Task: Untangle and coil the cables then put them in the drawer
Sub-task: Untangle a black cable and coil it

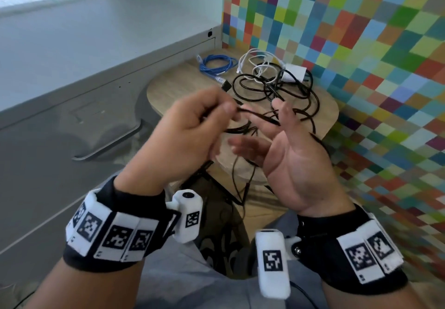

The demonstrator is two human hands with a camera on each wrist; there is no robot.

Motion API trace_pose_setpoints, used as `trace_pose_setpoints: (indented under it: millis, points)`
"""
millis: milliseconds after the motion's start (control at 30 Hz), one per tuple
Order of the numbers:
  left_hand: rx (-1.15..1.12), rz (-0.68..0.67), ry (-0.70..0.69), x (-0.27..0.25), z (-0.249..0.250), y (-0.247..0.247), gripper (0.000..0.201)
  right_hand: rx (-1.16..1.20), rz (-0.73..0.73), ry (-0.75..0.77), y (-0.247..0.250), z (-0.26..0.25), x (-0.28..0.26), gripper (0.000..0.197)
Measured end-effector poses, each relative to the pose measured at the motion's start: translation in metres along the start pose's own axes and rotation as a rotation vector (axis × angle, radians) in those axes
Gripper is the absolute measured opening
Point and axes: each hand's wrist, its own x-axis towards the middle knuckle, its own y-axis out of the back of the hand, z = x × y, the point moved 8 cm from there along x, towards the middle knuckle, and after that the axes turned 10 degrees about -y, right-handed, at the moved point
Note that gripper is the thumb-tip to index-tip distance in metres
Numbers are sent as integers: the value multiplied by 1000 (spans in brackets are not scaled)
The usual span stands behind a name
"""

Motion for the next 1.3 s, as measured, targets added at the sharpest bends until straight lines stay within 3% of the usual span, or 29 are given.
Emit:
trace_pose_setpoints:
  millis: [133,200,300,433,567,767,933,1100,1233,1300]
  points:
    - [-152,400,54,-3,-7,48,27,-234,-154,-142,-9,10,-8,99]
    - [-254,477,95,-6,-9,62,34,-363,-229,-192,-11,12,-14,84]
    - [-267,403,132,-7,-6,69,36,-484,-242,-70,-5,-3,-19,39]
    - [-221,259,151,-6,-4,61,29,-291,-136,174,7,-35,-19,28]
    - [-117,179,132,-4,2,47,28,-220,-52,263,19,-46,-14,15]
    - [-14,219,139,-5,-1,60,24,-362,274,309,52,-45,-5,60]
    - [48,231,137,-6,-2,64,24,-466,405,327,62,-51,-8,53]
    - [103,68,146,-5,-1,42,23,-512,208,357,30,-44,-11,31]
    - [56,-56,120,-5,6,20,20,-660,-46,217,-14,-12,-10,41]
    - [-38,-60,138,-6,6,18,18,-660,-100,174,-26,-3,-10,31]
